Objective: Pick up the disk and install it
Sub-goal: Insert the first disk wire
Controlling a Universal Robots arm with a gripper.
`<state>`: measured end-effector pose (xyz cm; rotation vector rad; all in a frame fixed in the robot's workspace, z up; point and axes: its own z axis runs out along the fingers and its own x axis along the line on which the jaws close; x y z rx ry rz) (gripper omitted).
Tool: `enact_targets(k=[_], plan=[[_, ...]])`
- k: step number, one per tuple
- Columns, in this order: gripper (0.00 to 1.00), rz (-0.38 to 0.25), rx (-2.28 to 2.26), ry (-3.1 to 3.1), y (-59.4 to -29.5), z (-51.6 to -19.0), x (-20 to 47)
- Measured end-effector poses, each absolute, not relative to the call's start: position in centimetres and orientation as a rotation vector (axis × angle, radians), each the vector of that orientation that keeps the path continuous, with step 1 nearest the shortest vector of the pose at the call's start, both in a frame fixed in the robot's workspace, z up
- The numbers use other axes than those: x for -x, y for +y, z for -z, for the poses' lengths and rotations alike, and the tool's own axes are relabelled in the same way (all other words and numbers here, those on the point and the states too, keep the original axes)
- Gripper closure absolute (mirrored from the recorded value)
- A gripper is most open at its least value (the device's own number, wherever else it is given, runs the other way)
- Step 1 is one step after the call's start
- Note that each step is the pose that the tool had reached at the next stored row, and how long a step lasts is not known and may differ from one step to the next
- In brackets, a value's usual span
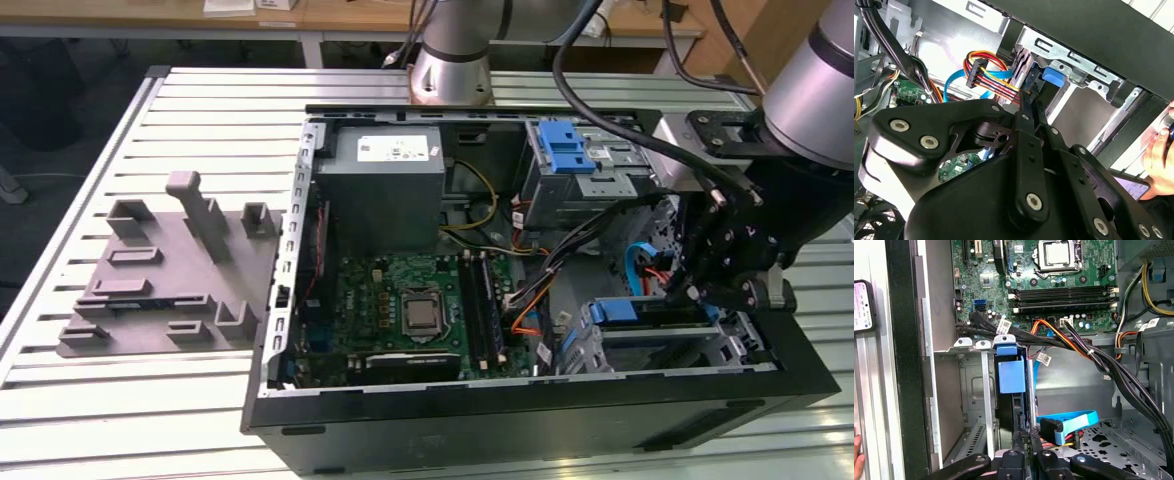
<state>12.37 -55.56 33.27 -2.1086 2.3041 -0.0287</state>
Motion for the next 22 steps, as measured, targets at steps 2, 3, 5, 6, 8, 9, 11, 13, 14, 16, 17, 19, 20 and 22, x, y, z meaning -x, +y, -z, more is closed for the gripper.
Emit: enact_targets(k=[2,3,5,6,8,9,11,13,14,16,17,19,20,22], plan=[[0.84,0.029,2.109,2.304,-55.56,-33.23,-12.37],[0.84,0.028,2.108,2.304,-55.56,-33.21,-12.37],[0.84,0.028,2.108,2.304,-55.56,-33.20,-12.37],[0.84,0.028,2.108,2.304,-55.56,-33.20,-12.37],[0.84,0.028,2.108,2.304,-55.56,-33.25,-12.37],[0.84,0.027,2.108,2.303,-55.56,-33.32,-12.37],[0.84,0.028,2.108,2.304,-55.56,-33.49,-12.37],[0.84,0.028,2.108,2.304,-55.56,-33.53,-12.37],[0.84,0.028,2.108,2.304,-55.56,-33.52,-12.37],[0.84,0.028,2.108,2.304,-55.56,-33.53,-12.37],[0.84,0.028,2.109,2.304,-55.57,-33.51,-12.37],[0.84,0.028,2.108,2.304,-55.57,-33.44,-12.37],[0.84,0.028,2.108,2.304,-55.57,-33.41,-12.37],[0.84,0.028,2.108,2.304,-55.58,-33.32,-12.37]])
